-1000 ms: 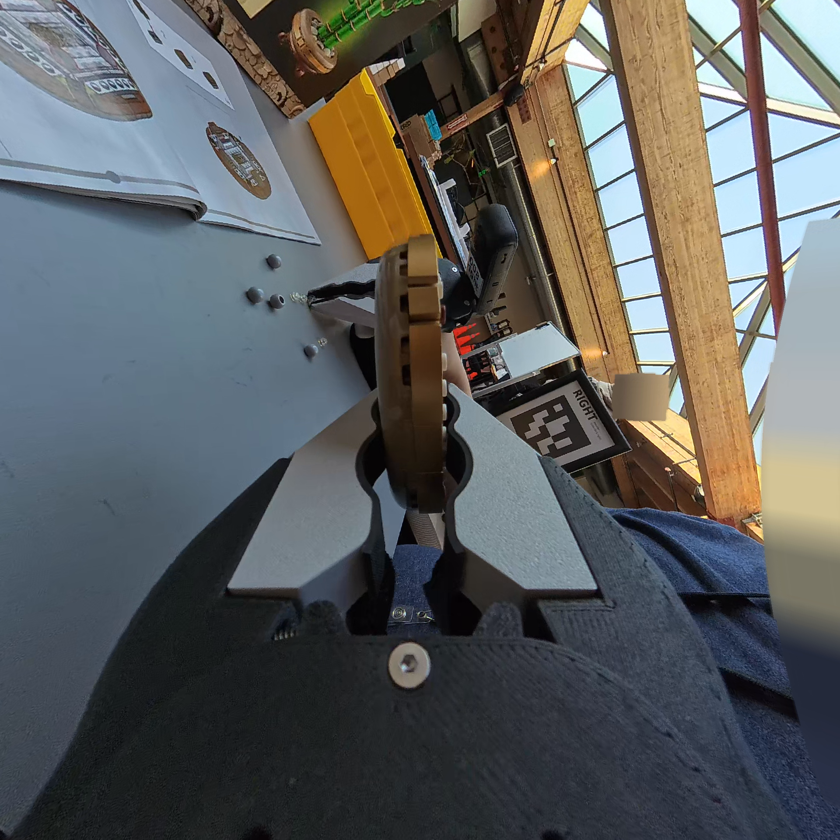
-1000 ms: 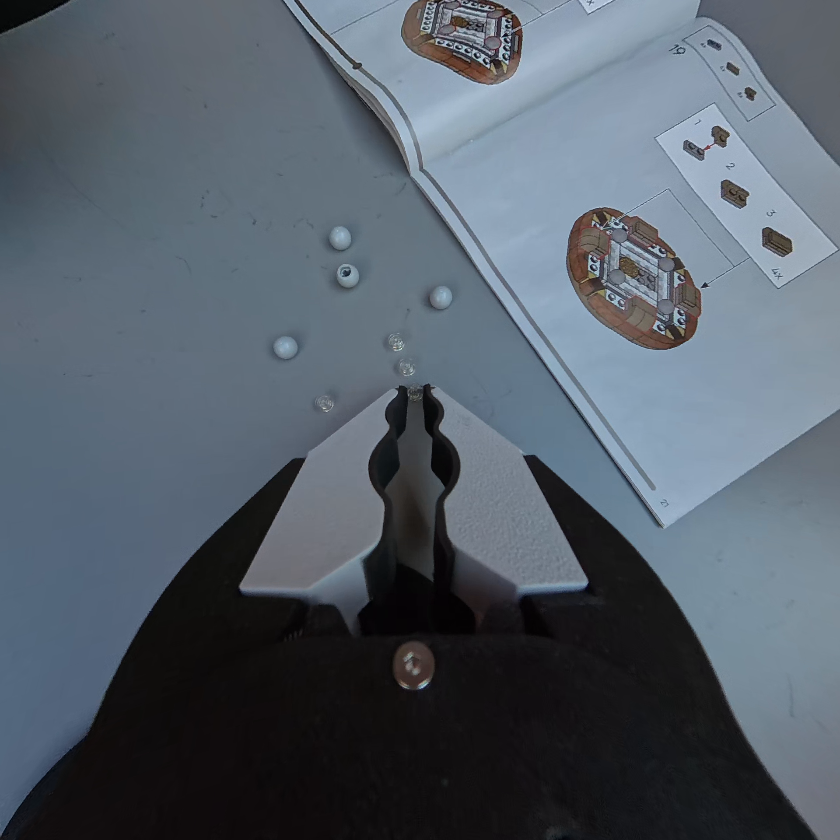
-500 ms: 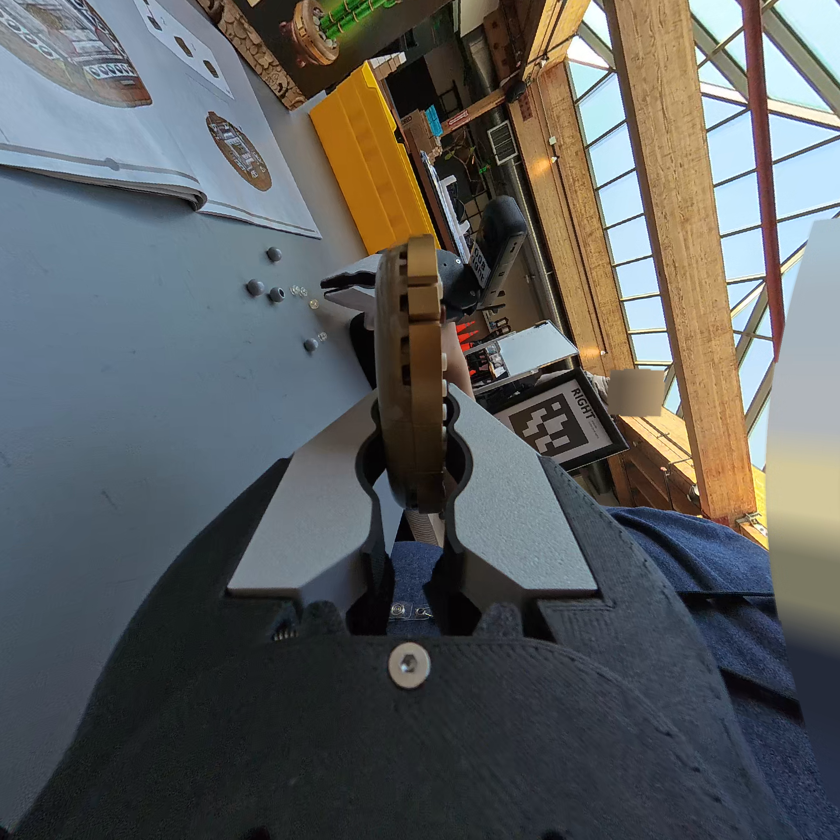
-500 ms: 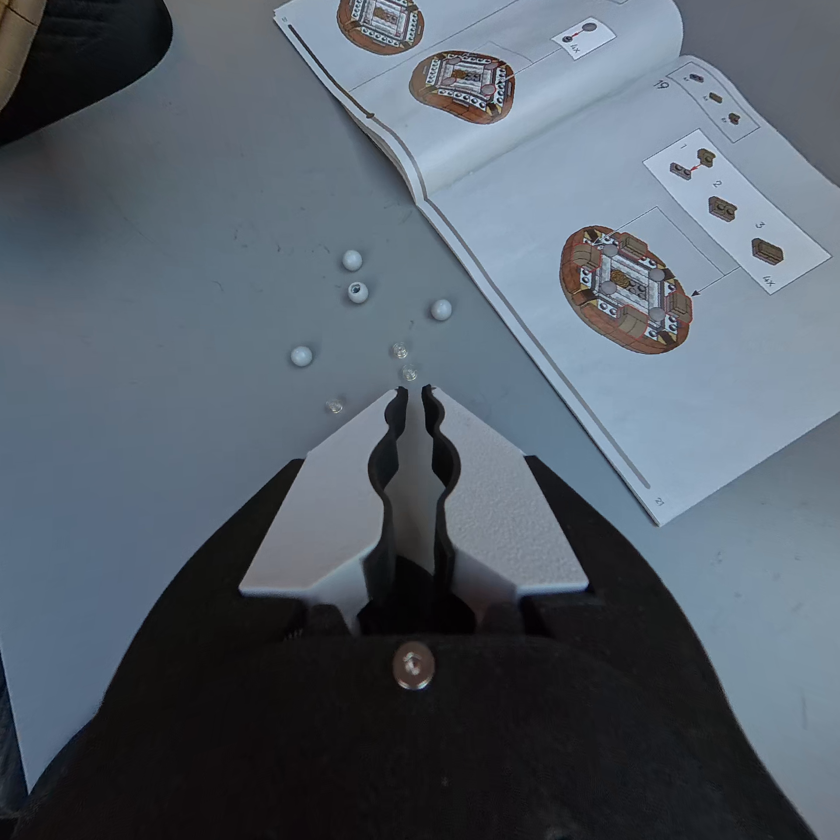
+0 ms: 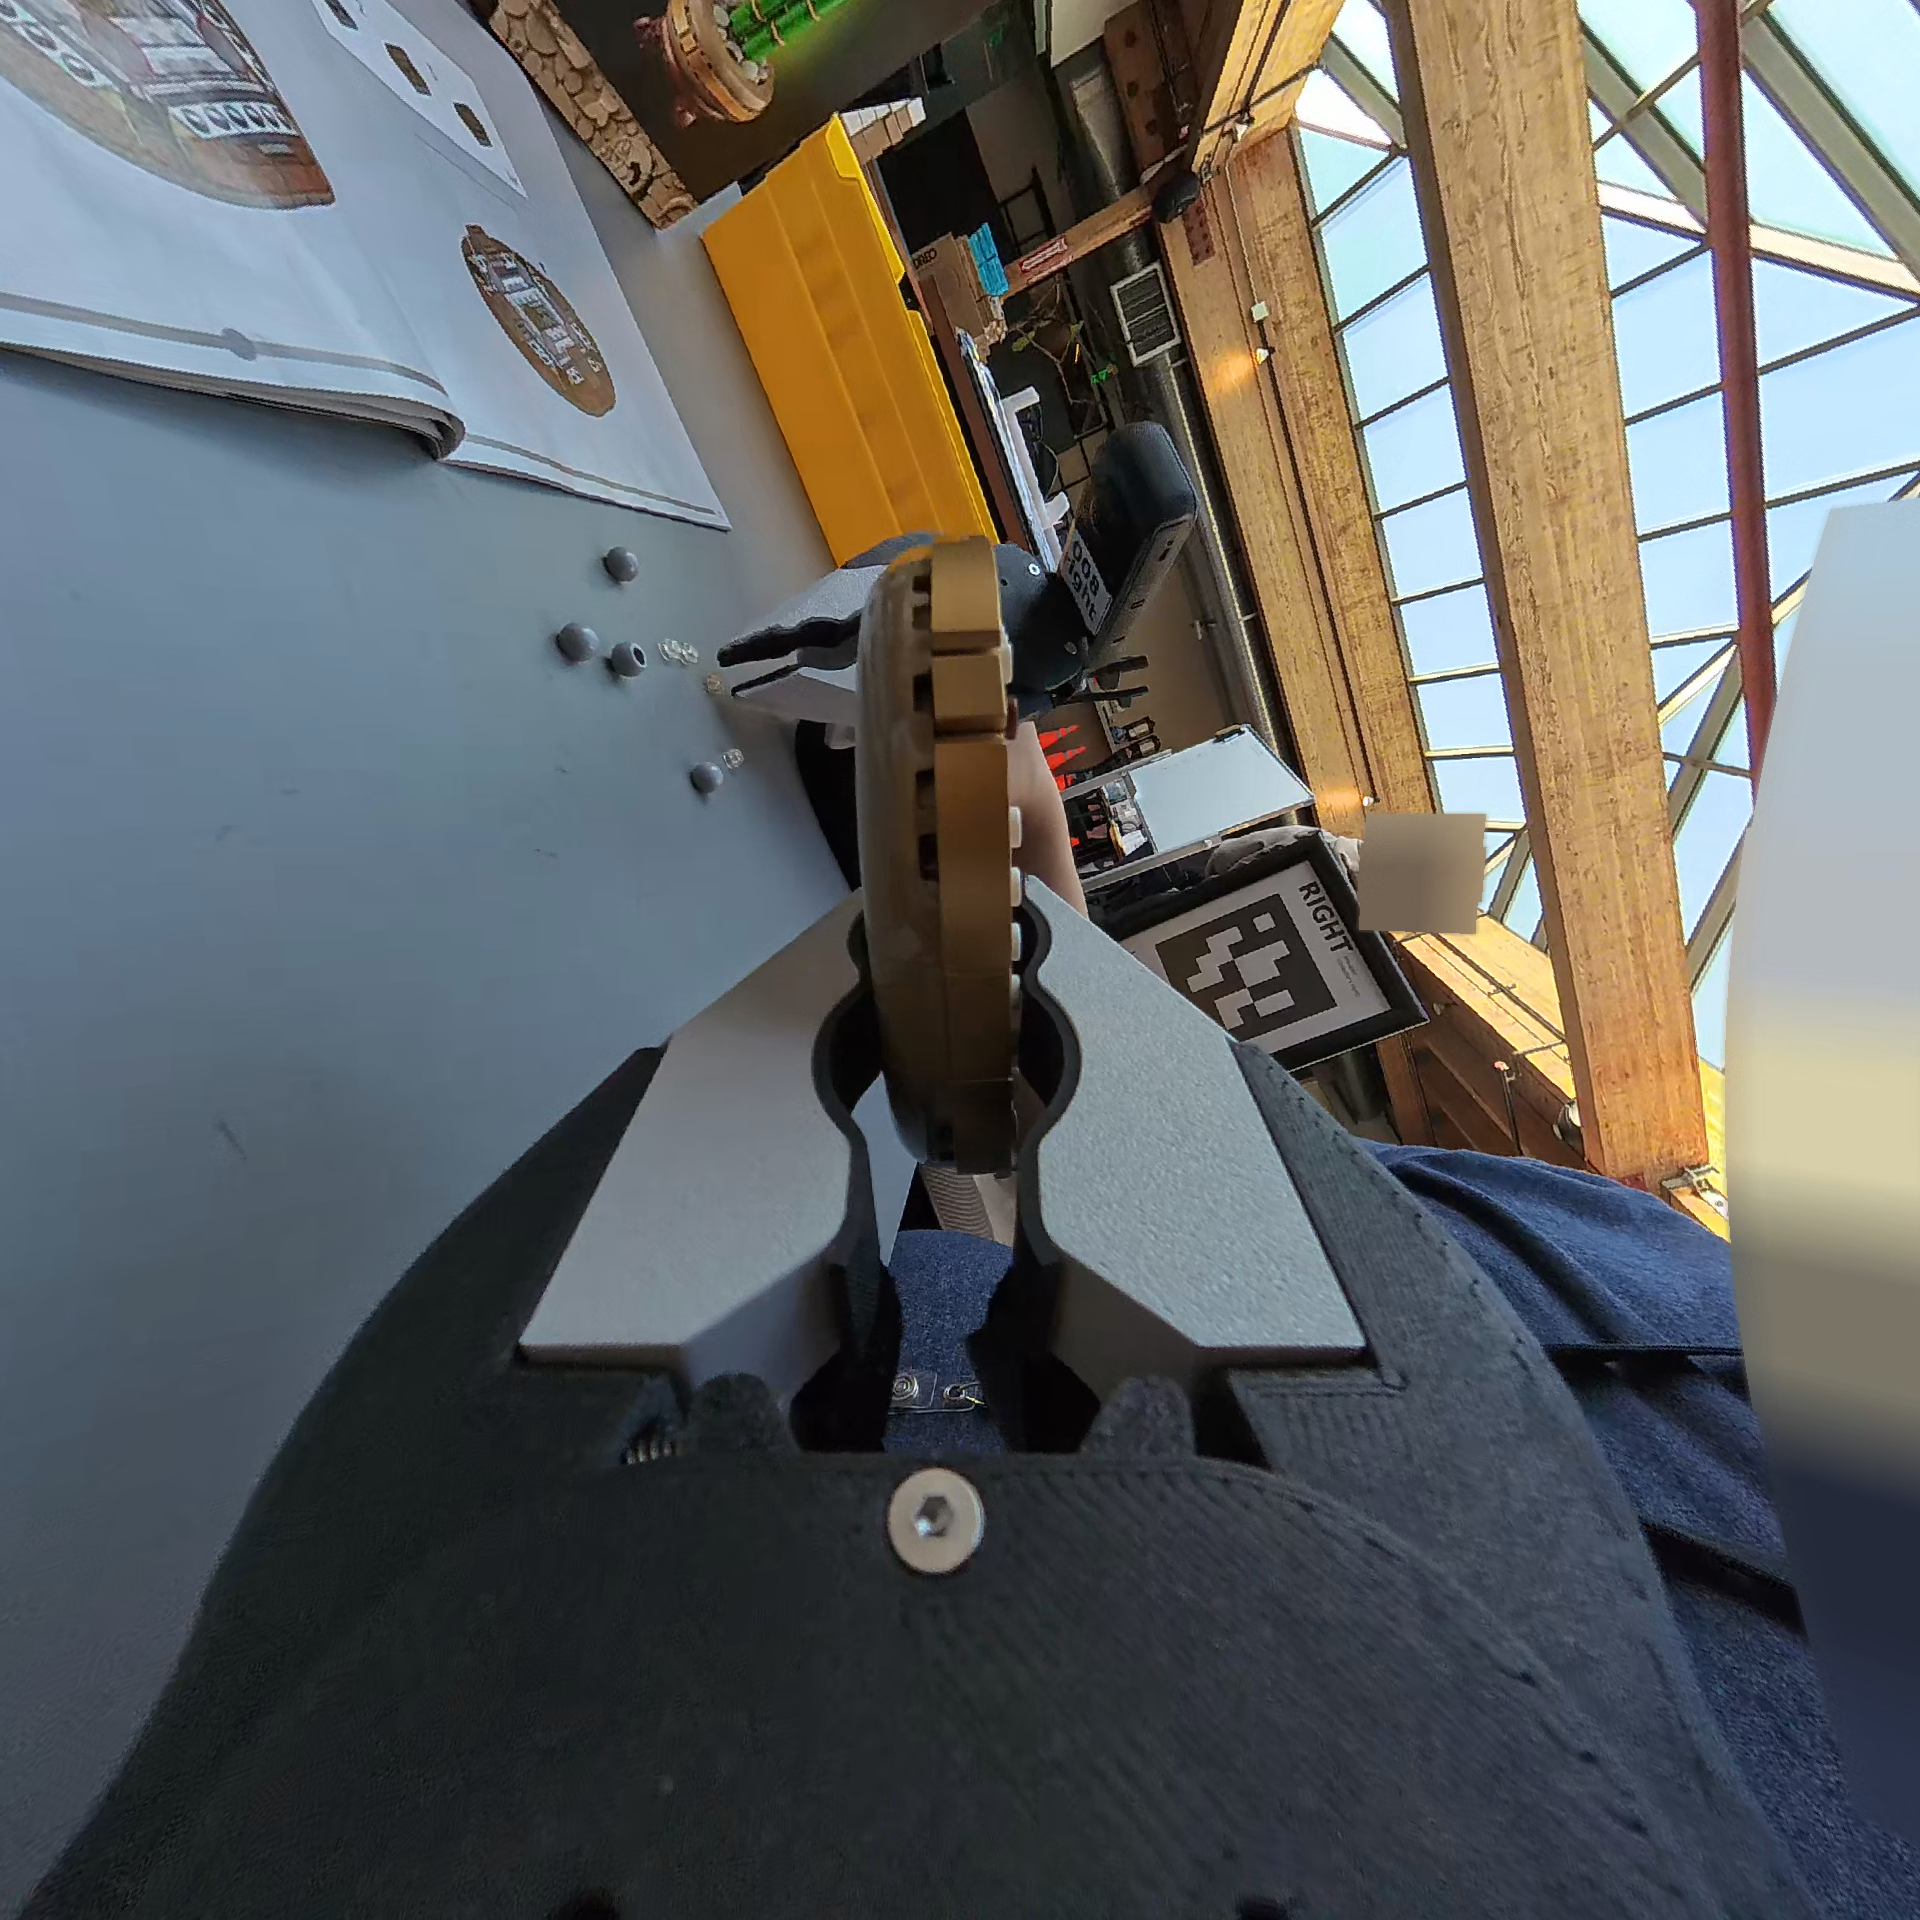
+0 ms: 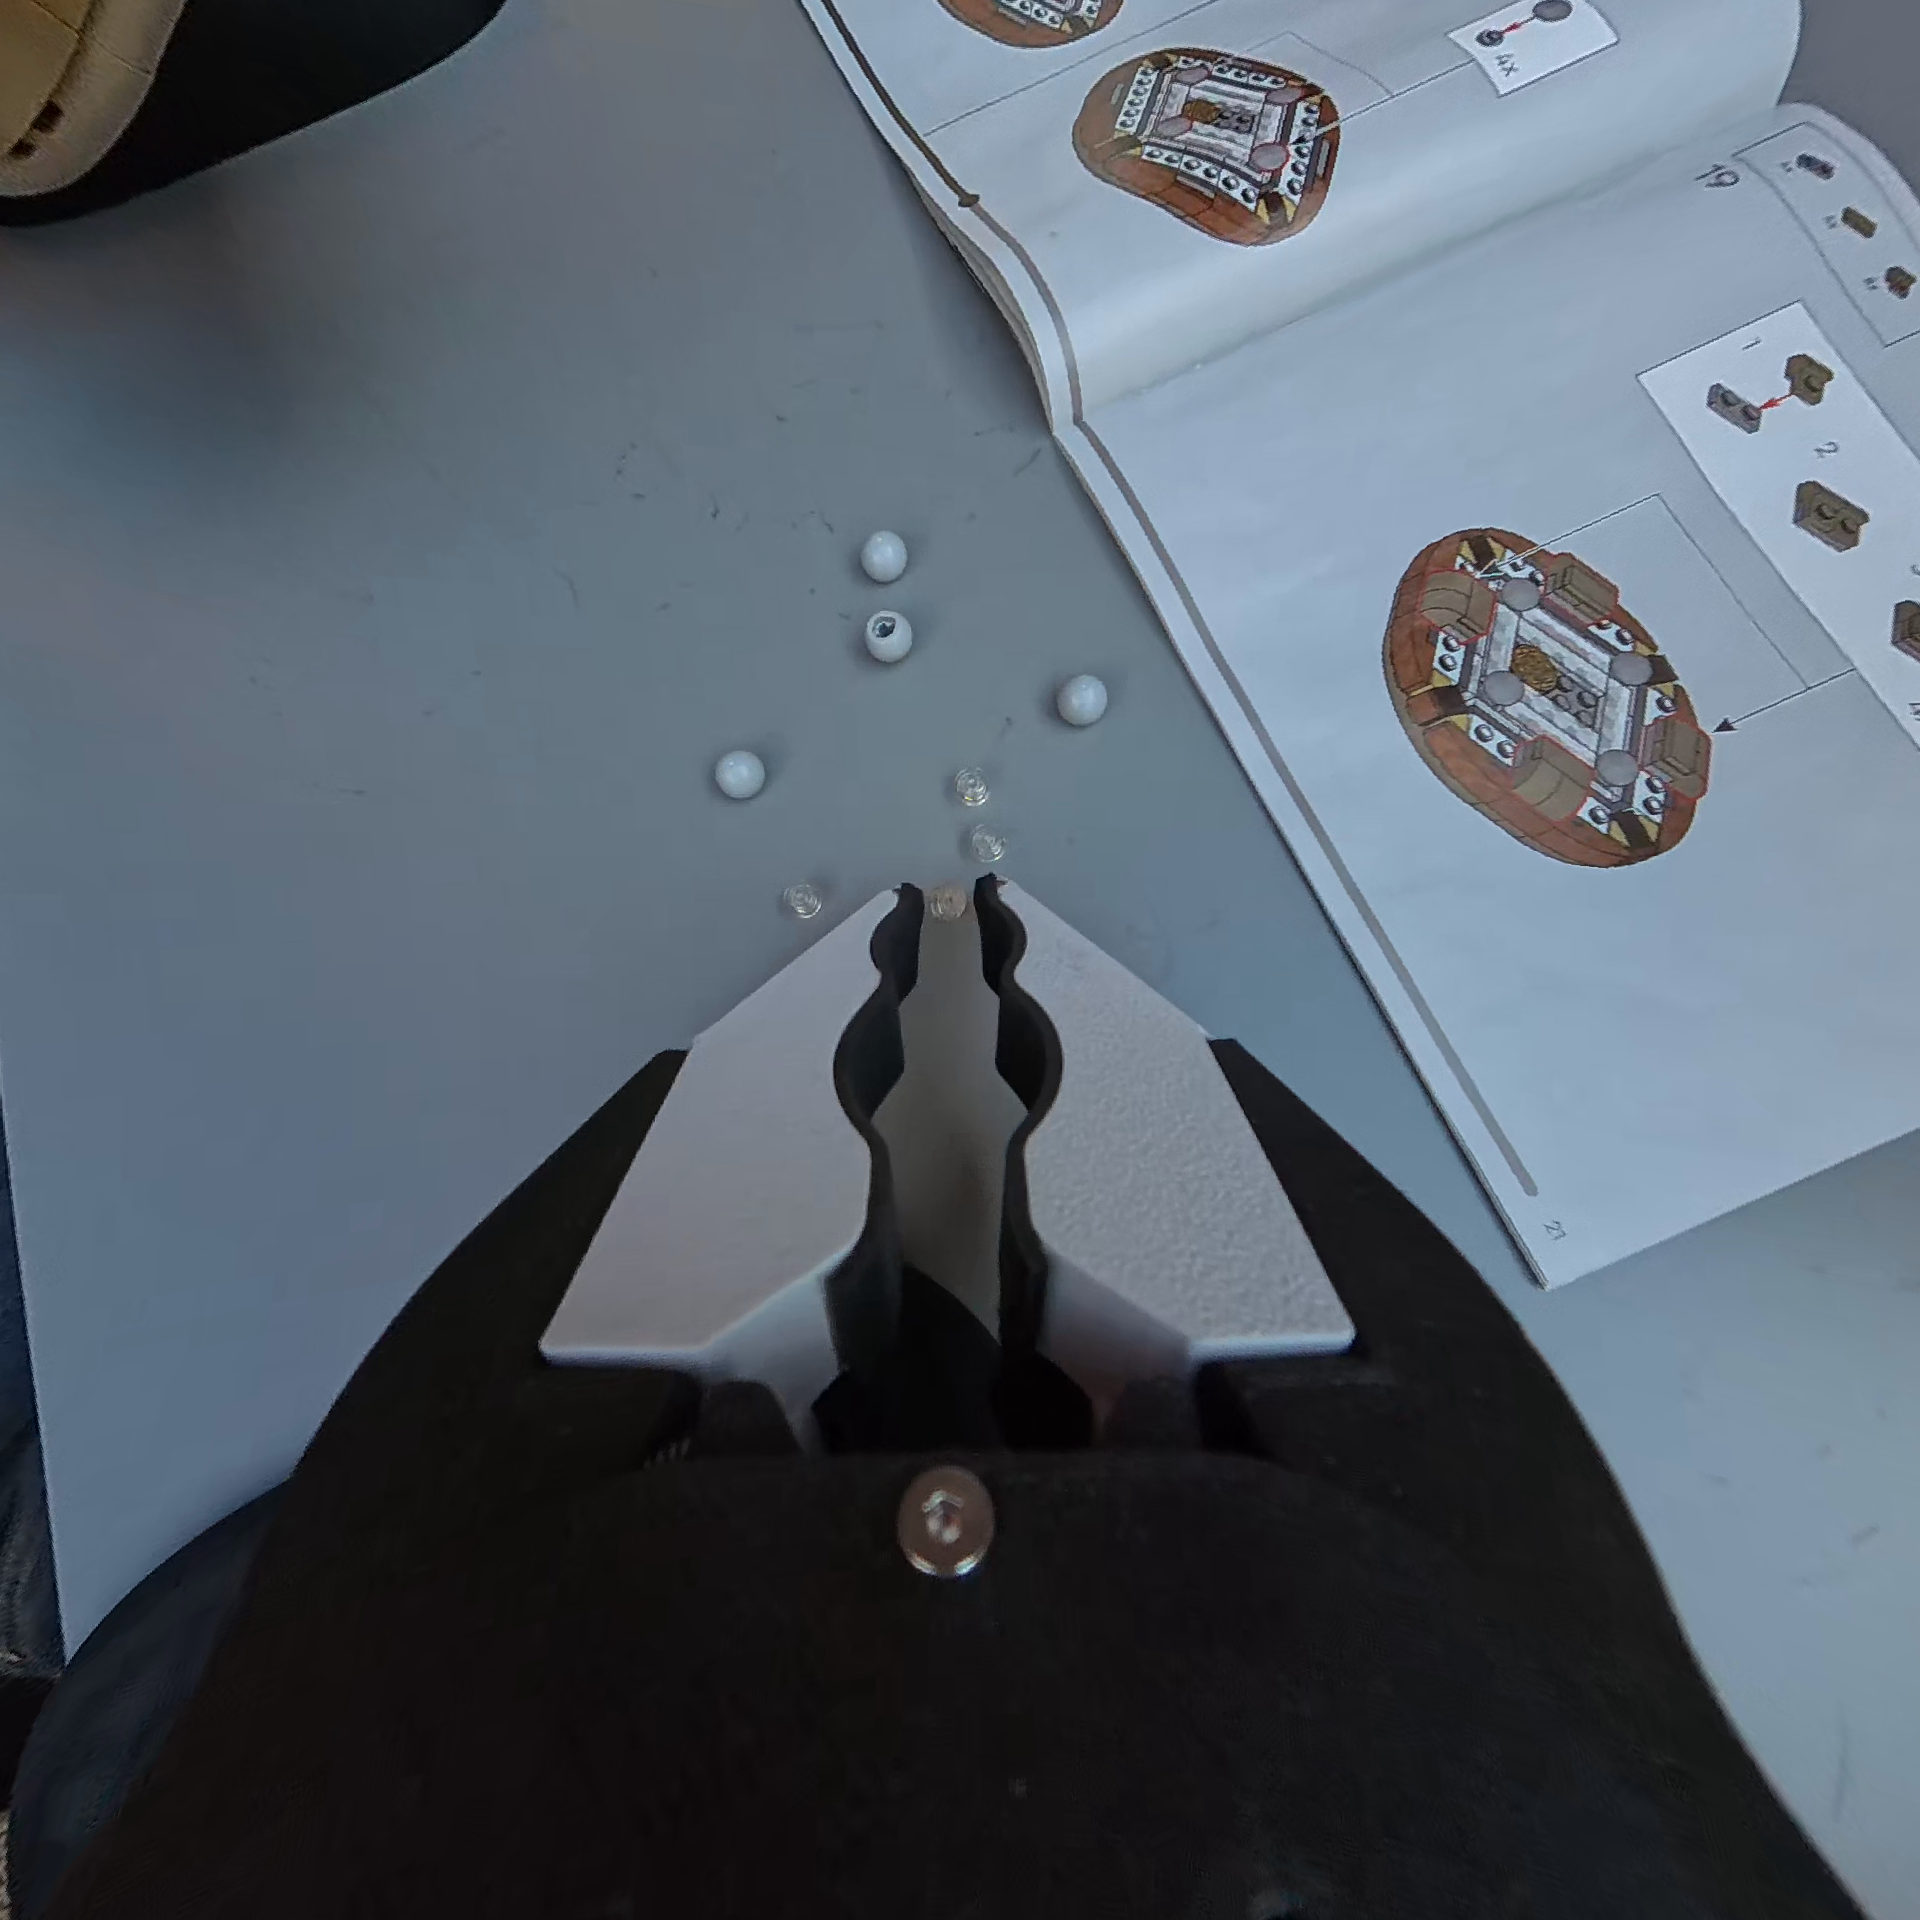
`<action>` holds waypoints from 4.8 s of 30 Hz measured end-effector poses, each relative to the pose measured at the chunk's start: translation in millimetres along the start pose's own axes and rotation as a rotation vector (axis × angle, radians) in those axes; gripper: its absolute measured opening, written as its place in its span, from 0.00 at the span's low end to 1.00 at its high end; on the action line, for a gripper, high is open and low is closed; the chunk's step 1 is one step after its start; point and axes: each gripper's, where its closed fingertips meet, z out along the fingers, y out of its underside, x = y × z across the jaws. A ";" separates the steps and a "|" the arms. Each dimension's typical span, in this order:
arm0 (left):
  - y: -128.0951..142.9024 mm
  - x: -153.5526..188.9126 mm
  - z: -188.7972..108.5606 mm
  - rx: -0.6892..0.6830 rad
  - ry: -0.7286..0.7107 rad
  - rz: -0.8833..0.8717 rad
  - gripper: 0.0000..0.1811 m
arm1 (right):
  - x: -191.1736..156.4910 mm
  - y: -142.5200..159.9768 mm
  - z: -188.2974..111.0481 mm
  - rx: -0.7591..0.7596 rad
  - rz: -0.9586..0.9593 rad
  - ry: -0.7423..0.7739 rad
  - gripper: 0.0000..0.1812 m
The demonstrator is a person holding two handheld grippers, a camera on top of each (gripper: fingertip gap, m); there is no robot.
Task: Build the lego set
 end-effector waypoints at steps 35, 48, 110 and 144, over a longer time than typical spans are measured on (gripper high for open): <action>0.9 2.6 -6.0 0.011 -0.006 0.007 0.11 | -11.1 14.3 -8.4 -0.282 -0.813 0.434 0.05; 2.1 2.3 -6.5 0.011 0.000 0.000 0.11 | -10.0 9.8 -15.8 -0.191 -0.373 0.154 0.03; 6.0 -2.2 -2.5 -0.019 0.015 -0.034 0.11 | -10.1 11.0 -3.6 -0.420 -0.460 -0.096 0.03; 14.0 -16.0 6.0 -0.066 -0.031 -0.037 0.11 | -18.2 -48.5 -42.8 -0.126 -0.457 0.107 0.02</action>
